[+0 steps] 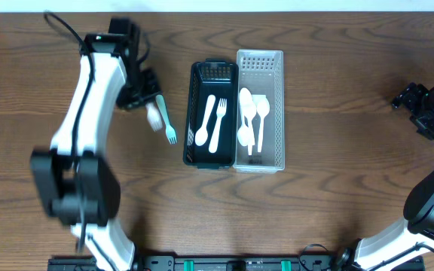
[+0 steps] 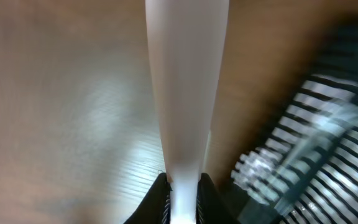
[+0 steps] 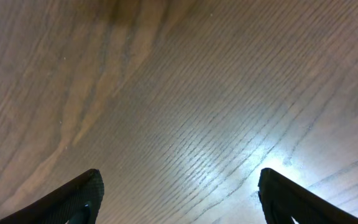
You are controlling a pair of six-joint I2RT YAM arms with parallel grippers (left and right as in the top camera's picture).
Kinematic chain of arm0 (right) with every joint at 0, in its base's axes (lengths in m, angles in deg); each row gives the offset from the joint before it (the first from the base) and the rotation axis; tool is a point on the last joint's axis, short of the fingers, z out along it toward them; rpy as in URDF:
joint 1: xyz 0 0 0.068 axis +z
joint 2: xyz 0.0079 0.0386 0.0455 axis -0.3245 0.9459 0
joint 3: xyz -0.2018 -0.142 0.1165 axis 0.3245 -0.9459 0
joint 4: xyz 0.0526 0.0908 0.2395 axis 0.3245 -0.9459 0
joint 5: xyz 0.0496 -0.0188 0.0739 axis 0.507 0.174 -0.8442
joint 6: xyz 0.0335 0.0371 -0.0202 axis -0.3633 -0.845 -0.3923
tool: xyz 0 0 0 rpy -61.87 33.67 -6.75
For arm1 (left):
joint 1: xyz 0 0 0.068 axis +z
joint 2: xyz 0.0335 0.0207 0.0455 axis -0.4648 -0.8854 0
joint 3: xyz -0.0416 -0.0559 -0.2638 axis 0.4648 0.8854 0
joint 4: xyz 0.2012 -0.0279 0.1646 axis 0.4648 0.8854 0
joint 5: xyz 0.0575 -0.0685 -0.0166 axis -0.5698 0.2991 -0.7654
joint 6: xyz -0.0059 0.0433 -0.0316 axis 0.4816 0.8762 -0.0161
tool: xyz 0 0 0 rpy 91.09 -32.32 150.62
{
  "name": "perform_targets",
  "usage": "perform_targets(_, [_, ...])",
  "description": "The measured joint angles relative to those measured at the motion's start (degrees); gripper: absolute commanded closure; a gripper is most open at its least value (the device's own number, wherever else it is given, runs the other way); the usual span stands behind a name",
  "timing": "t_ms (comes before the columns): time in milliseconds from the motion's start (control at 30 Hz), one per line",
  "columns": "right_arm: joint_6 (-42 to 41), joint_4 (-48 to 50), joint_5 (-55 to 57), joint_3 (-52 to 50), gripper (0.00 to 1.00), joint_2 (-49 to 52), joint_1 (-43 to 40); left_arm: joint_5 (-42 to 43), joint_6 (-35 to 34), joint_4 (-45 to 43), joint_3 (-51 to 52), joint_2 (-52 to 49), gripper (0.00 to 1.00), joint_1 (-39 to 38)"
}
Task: Pack container
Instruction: 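Carry the white fork with the left gripper into the black basket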
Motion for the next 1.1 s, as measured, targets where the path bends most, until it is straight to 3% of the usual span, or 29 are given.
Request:
perform_targets(133, [0.0,0.0,0.0,0.0,0.18,0.0,0.0,-0.6,5.1,-4.2,-2.1,8.9,0.94,-9.4])
perform_targets(233, [0.0,-0.2,0.0,0.0,0.18,0.0,0.0,-1.6,6.9,-7.1,-2.1,9.9,0.94,-14.3])
perform_targets(533, [0.0,-0.2,0.0,0.0,0.17,0.0,0.0,-3.3,7.4,-11.4,2.9,-4.2,0.92,-17.2])
perform_targets(600, [0.0,-0.2,0.0,0.0,0.17,0.0,0.0,-3.5,7.5,-11.1,3.5,-7.0,0.85,-17.2])
perform_targets(733, [0.0,-0.2,0.0,0.0,0.16,0.0,0.0,-3.0,7.7,-10.7,3.9,-7.8,0.55,-17.2])
perform_targets(767, [0.0,-0.2,0.0,0.0,0.16,0.0,0.0,-2.7,8.0,-10.7,3.6,-7.4,0.43,-17.2])
perform_targets(967, [0.0,-0.2,0.0,0.0,0.16,0.0,0.0,-3.0,8.1,-10.2,2.2,-0.7,0.41,-17.1])
perform_targets(1100, [0.0,-0.2,0.0,0.0,0.16,0.0,0.0,-8.3,8.3,-8.1,1.1,4.5,0.40,-15.5])
